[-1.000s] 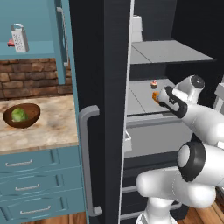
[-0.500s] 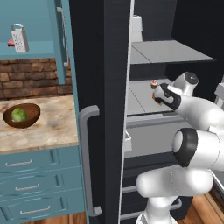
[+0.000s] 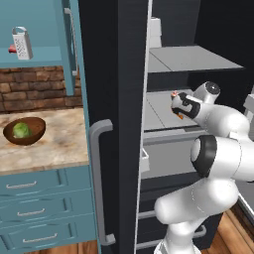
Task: Pick the cheese from the fridge and the cheese grater from the cabinet and place them next to the salad bowl.
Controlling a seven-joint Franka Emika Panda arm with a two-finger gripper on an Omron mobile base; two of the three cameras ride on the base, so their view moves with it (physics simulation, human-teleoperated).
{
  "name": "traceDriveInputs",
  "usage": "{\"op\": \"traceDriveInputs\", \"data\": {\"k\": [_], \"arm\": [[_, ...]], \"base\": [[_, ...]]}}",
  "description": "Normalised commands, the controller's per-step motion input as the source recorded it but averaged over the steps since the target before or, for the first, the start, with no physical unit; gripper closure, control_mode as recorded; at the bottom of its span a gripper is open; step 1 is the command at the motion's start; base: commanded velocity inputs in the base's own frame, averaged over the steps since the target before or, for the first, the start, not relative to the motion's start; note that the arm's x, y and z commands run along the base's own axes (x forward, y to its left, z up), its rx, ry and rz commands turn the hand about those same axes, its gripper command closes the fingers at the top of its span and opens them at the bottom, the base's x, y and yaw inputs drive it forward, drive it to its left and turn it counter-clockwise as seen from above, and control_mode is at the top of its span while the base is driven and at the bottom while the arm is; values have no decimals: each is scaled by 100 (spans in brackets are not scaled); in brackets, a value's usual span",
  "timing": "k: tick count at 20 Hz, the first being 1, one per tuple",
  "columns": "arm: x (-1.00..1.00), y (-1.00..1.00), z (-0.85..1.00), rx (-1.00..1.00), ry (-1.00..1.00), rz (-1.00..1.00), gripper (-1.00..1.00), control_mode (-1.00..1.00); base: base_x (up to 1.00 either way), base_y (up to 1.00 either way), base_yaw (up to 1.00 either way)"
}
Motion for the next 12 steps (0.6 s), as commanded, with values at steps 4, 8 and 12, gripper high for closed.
{"op": "traceDriveInputs", "data": {"k": [4,8,12], "arm": [[19,-1,-18,0,0,0,-100,-100],[26,-3,-13,0,2,0,-100,-100],[26,-6,-9,0,6,0,-100,-100]], "base": [[0,0,0],[0,0,0],[0,0,0]]}}
